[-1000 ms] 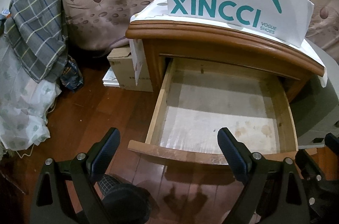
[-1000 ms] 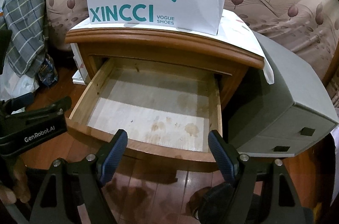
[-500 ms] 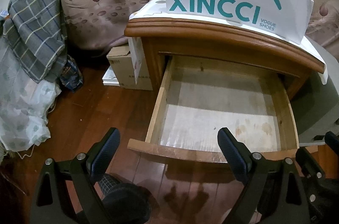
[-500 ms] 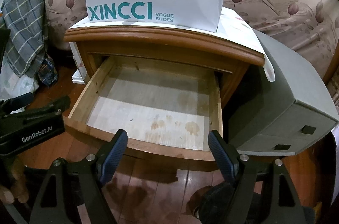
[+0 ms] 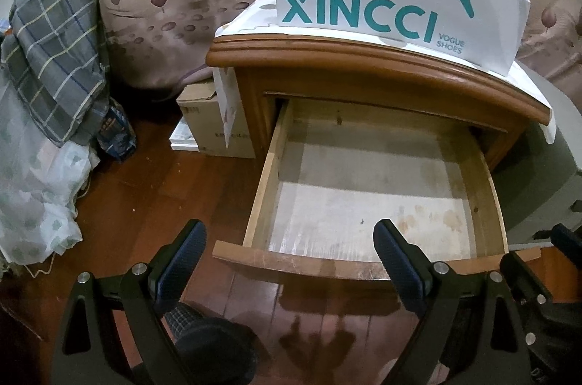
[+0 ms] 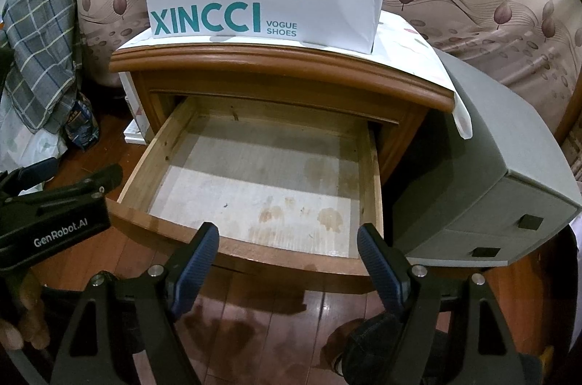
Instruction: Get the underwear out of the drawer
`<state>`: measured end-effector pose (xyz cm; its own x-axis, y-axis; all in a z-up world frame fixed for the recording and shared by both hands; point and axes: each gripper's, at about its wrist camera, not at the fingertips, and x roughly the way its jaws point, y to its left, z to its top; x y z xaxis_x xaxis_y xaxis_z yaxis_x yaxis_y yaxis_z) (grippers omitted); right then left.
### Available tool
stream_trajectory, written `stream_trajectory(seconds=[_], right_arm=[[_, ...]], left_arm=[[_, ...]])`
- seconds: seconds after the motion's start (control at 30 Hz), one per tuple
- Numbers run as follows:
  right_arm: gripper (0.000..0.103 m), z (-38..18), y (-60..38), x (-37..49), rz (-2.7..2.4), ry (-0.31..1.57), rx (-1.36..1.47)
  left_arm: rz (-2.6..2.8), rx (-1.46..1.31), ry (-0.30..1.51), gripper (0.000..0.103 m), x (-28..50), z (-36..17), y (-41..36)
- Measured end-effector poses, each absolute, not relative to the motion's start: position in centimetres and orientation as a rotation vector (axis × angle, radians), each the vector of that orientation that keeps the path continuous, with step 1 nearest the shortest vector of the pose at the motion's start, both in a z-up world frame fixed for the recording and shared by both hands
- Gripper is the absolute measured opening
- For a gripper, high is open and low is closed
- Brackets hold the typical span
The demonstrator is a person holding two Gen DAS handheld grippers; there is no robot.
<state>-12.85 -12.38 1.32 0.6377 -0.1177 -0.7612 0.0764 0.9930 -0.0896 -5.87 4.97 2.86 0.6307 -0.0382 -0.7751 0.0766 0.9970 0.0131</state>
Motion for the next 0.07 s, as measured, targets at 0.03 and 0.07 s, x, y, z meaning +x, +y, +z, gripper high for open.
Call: stream_trajectory(seconds=[0.03,0.07], right_arm=[[0.08,1.34,-12.4,-12.84,-0.112,0.871,-0.05],[0.08,1.33,-12.4,-12.83,-0.111,0.871,-0.049]], left_arm=[[-0.065,0.051,0.883,0.092,-5.9,2.89,4.96],[-0.068,0.053,0.882,0.092,-5.93,2.88,4.87]])
